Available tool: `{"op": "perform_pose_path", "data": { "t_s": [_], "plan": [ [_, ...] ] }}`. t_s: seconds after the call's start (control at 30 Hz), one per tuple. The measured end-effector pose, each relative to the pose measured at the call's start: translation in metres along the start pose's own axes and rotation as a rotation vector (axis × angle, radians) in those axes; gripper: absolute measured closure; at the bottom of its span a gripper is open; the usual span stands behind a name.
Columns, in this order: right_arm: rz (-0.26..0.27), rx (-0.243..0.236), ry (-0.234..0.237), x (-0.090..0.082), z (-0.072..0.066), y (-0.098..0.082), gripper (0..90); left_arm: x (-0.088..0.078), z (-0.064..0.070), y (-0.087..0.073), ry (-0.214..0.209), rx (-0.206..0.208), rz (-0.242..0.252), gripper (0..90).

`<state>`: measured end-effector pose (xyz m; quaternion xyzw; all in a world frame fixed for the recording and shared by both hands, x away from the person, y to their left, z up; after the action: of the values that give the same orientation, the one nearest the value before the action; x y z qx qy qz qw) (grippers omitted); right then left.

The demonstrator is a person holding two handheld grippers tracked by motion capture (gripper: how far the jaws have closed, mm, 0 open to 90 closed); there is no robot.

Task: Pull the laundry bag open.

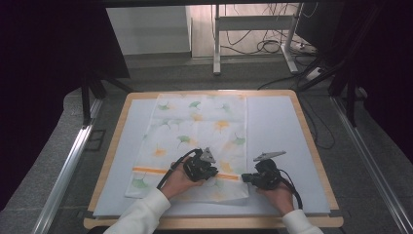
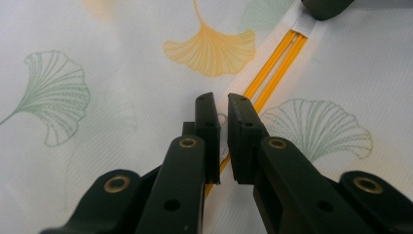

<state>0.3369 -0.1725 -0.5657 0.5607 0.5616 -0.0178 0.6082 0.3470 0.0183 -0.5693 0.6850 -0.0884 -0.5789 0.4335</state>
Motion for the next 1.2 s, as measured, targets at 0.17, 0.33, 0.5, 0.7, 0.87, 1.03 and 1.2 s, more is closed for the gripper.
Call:
{"op": "perform_pose_path", "data": {
  "t_s": [0.17,0.33,0.5,0.7,0.87,1.03,1.2],
  "plan": [
    [0.000,-0.002,0.000,0.000,0.000,0.000,89.4,-0.005,-0.005,-0.005,0.000,-0.019,0.002,84.5],
    [0.001,-0.002,0.001,0.000,0.000,0.000,89.4,-0.008,-0.007,-0.008,-0.001,-0.024,-0.001,84.4],
    [0.002,-0.002,0.001,0.000,0.000,0.000,89.4,-0.009,-0.007,-0.009,-0.001,-0.025,-0.001,84.5],
    [0.003,-0.003,0.001,0.000,0.000,0.000,89.4,-0.012,-0.009,-0.012,-0.001,-0.038,0.000,84.4],
    [0.002,-0.004,0.001,0.000,0.000,0.000,89.4,-0.016,-0.012,-0.016,0.002,-0.038,-0.008,84.5],
    [0.004,-0.005,0.000,0.000,0.000,0.000,89.4,-0.019,-0.014,-0.019,0.006,-0.052,-0.007,84.5],
    [0.004,-0.005,0.001,0.000,0.000,0.000,89.4,-0.023,-0.017,-0.023,0.010,-0.055,-0.015,84.4]
  ]
}}
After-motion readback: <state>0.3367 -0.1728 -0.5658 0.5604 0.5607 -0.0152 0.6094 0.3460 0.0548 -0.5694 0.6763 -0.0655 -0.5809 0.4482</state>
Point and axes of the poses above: each handheld gripper's, and its own axes: x roughly forward along the jaws, y roughly out of its top, z roughly to its right, the point moved 6 cm from there along x, roughly forward along the jaws, and after that the axes turned 5 degrees about z, right-handed, at the moved point
